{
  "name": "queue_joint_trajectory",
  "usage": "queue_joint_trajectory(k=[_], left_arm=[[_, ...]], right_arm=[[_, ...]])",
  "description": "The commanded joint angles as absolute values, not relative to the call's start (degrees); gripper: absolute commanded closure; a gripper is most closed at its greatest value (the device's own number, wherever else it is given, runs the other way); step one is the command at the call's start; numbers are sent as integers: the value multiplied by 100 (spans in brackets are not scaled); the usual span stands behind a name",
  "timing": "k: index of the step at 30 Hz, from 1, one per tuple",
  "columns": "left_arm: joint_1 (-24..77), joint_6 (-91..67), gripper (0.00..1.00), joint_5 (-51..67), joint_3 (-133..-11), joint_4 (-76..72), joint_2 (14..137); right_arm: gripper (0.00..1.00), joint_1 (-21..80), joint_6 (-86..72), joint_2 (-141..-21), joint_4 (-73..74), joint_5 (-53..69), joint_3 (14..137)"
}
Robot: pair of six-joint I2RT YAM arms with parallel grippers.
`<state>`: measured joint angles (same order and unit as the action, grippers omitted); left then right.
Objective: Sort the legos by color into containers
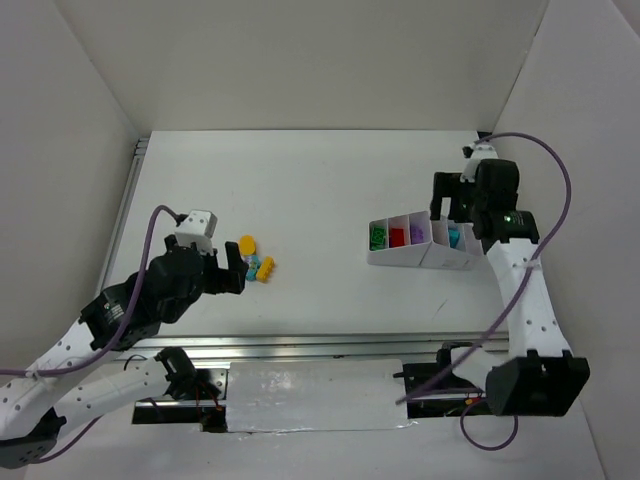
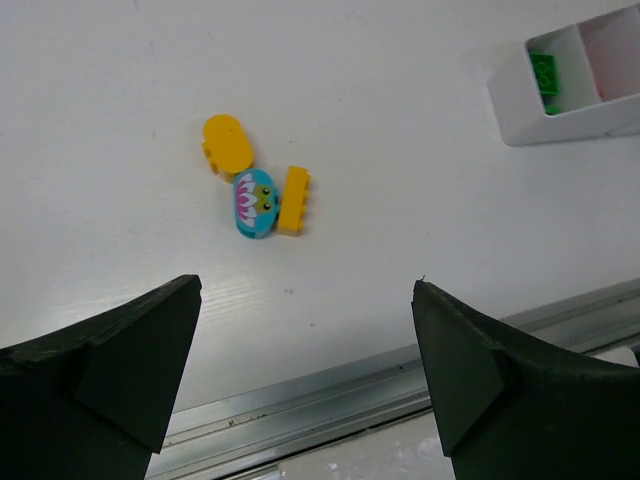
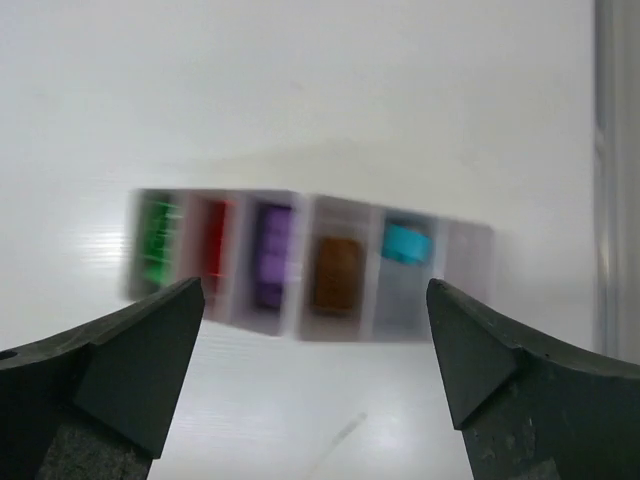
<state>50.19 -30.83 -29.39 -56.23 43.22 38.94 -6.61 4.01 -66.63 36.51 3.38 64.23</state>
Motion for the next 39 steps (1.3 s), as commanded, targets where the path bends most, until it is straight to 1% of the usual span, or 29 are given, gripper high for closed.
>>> queue_joint_trajectory(k=[1,2,3,4,5,8,9,11,12,13,14,16,19,23,29,34,39], left_arm=[[4843,-3594,1,-3707,-5783,4525,4103],[4704,-3699,0,-3735,-5809,4561,4174],[4624,-3726,1,-3735,-5818,4570,4236],[4440,-3735,0,-3631,-5818,4562,4376],[4334,-3735,0,-3543,-5810,4535,4473],[3834,-3787,0,-3121,-5836,4517,4999],[3658,-3814,0,-2955,-5853,4509,5149],[2956,-3893,2,-2235,-5749,4274,5597],[2736,-3911,3,-1971,-5678,4150,5738],[2420,-3929,7,-1786,-5634,4044,6035],[2365,-3998,11,-1680,-5608,3965,6195],[2355,-4104,10,-1740,-5695,3815,6642],[2355,-4157,10,-1600,-5791,3507,7187],[2373,-4139,17,-1371,-5766,3129,7760],[2426,-4113,22,-1336,-5678,2725,8445],[2487,-4192,22,-1590,-5818,2716,8806],[2487,-4262,25,-1740,-5784,2681,9061]], right_arm=[[0,443,27,-5743,3719,407,7013],[0,796,-8,-5600,3692,161,7040],[0,1348,-426,-5399,3683,-242,7127],[0,1501,-718,-5336,3691,-437,7180],[0,1599,-1365,-5291,3726,-535,7242],[0,1687,-2072,-5238,4086,-2,7479],[0,1783,-2161,-5203,4148,348,7453],[0,2274,-2363,-5116,4079,422,7165],[0,2711,-2399,-4993,3939,387,7050],[0,2907,-2434,-4931,3824,378,6936],[0,3101,-2478,-4861,3728,378,6700],[0,3504,-2548,-4746,3446,491,6452],[0,3857,-2680,-4720,3183,798,5960],[0,4139,-2742,-4667,2971,844,5293],[0,4192,-2725,-4167,2795,1089,4844],[0,4210,-2646,-4034,2786,1300,4738],[0,4210,-2689,-3981,2532,1590,4404]])
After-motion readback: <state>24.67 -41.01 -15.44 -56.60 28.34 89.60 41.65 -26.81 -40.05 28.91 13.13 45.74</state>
